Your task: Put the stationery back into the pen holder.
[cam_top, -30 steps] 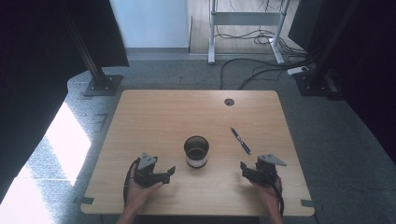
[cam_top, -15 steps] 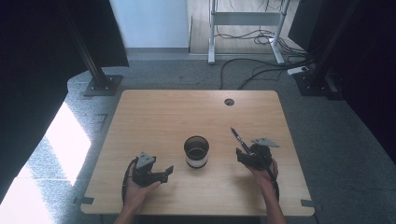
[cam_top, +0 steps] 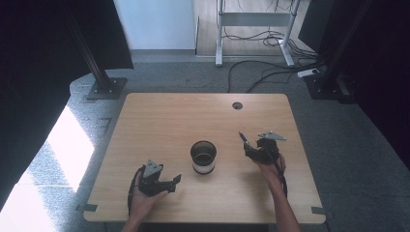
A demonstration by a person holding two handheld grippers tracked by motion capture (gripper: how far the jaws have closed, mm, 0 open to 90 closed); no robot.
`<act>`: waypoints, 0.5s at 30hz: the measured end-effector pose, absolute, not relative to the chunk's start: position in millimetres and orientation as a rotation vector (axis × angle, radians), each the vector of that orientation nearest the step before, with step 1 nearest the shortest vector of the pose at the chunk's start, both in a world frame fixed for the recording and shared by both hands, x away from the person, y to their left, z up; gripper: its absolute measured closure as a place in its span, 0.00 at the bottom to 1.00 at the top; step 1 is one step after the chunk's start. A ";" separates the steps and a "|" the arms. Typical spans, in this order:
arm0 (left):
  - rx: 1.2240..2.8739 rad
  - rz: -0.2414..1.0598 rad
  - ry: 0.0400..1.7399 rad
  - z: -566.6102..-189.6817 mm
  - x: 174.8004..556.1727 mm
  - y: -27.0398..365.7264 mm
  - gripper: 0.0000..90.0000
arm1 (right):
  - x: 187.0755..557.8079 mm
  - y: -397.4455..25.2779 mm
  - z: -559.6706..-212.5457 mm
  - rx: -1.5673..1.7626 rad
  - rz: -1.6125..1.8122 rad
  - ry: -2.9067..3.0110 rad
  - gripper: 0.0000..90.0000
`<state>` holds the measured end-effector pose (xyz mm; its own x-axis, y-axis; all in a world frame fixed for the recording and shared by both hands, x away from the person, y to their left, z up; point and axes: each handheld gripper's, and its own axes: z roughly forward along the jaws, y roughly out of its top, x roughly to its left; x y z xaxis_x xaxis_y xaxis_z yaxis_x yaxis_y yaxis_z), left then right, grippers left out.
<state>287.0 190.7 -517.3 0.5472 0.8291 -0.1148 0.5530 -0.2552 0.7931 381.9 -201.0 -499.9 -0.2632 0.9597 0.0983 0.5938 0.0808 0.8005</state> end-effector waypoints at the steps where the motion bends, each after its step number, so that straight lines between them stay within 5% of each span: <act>1: 1.949 0.419 1.119 -518.0 286.5 189.5 0.16 | 388.0 -200.6 -501.6 1.537 1.070 1.917 0.36; 15: 1.918 0.410 1.156 -518.0 290.7 202.6 0.16 | 430.7 -201.4 -506.5 1.548 1.012 1.962 0.41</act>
<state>290.7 202.6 -518.0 0.5213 0.8424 -0.1365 0.5687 -0.2237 0.7916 430.7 -201.4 -506.5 -0.2759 0.9563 0.0966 0.6330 0.1051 0.7670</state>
